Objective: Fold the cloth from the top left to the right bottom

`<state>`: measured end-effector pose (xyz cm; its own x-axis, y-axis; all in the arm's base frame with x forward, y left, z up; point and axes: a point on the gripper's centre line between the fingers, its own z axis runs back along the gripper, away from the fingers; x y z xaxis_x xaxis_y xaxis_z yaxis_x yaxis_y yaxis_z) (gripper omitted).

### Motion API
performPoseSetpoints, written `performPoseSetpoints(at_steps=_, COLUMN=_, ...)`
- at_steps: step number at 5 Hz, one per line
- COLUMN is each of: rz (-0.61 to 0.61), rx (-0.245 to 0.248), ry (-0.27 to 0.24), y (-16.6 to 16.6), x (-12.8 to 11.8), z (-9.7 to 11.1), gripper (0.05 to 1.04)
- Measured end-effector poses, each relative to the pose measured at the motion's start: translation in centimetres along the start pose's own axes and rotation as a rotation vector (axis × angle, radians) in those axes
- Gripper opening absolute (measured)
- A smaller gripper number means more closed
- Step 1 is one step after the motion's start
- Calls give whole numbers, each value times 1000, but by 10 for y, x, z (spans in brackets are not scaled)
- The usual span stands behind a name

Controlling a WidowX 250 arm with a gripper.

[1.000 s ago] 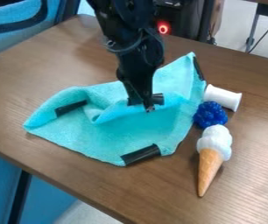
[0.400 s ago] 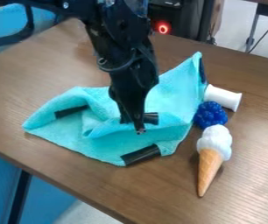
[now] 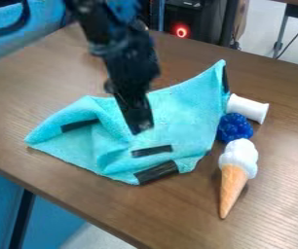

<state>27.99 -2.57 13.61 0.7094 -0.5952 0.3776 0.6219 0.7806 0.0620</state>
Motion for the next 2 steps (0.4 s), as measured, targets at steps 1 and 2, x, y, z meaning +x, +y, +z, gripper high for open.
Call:
performPoseSetpoints(at_steps=1, rz=42, rx=-124, ry=-17, y=9, x=0, z=4, gripper=776)
performPoseSetpoints(at_steps=2, rz=28, rx=-257, ry=-34, y=24, x=-2, z=14, gripper=990)
